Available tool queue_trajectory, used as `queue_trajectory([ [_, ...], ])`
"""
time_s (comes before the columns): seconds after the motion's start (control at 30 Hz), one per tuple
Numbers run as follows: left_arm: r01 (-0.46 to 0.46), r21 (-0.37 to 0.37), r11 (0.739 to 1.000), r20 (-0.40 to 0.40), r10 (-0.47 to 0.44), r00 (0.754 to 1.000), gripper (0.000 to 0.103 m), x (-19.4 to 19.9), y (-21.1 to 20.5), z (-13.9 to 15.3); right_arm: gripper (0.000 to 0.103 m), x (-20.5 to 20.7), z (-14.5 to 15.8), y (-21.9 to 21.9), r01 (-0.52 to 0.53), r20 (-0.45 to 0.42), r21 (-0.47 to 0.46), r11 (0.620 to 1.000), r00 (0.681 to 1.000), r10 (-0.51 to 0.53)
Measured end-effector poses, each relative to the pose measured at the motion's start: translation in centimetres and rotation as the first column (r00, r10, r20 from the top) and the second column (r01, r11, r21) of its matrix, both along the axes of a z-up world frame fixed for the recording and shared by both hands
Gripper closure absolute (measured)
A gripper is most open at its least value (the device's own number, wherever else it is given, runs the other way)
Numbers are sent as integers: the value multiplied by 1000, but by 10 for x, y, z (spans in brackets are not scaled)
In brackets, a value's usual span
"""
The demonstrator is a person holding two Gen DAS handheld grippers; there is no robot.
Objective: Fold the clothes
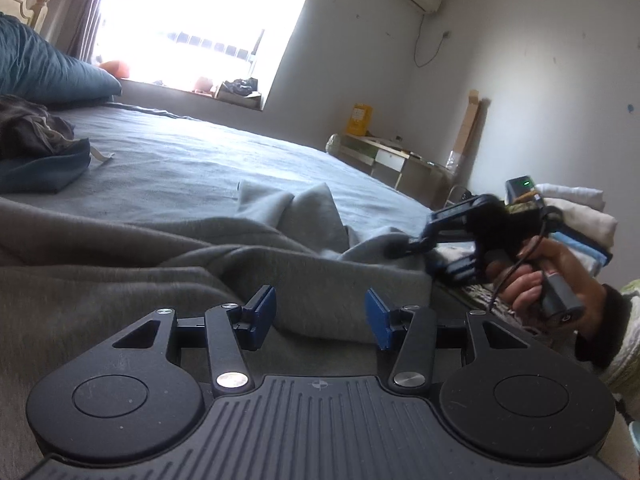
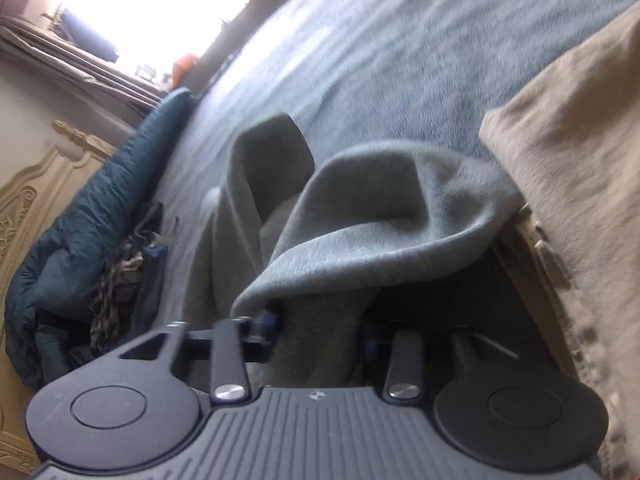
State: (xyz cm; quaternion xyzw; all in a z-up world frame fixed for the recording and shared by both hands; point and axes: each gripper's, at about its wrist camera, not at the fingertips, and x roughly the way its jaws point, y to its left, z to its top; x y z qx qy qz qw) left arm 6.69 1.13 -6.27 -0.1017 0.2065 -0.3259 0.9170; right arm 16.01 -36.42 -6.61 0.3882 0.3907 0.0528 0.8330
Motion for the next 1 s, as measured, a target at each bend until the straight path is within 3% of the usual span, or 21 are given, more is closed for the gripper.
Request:
queue_trajectory([
  [0.03,1,-4,1000,-4,-1,1000,53,1,2,-2,86,-3,4,-2,10,22,-5,1000,1000,-10],
  [0.17,-7,-34,999,-13,6,1000,53,2,12,-5,88,-17,41,2,55,156,-70,996,987,-44],
  [0.3,-29,-21,999,-23,29,999,53,4,13,-8,88,-22,96,25,82,351,-197,977,936,-8],
  [0.4,-43,-9,999,-43,43,998,53,6,11,-11,88,13,132,59,45,398,-294,955,914,80],
  [0.5,-51,-7,999,-60,50,997,53,9,10,-13,88,74,160,99,19,414,-340,940,901,131],
  [0.6,-55,6,998,-71,55,996,53,12,9,-18,85,141,180,145,-24,449,-403,915,866,220],
  [0.63,-54,10,998,-76,55,996,53,14,9,-19,81,163,180,158,-72,419,-439,895,865,275],
  [0.67,-55,9,998,-84,55,995,53,15,10,-20,72,176,172,166,-86,364,-471,878,888,282],
  [0.7,-55,7,998,-91,55,994,53,16,11,-21,48,189,164,175,-102,308,-501,860,907,287],
  [0.73,-53,2,999,-96,53,994,53,16,12,-21,39,202,155,184,-119,251,-529,840,924,289],
  [0.83,-54,-9,998,-109,53,993,53,18,16,-20,39,202,126,183,-208,134,-532,821,936,324],
  [0.93,-55,-9,998,-112,54,992,53,17,16,-20,36,159,108,148,-232,128,-438,869,940,316],
  [1.0,-54,-19,998,-118,51,992,53,17,18,-20,24,134,95,117,-215,129,-368,905,952,279],
])
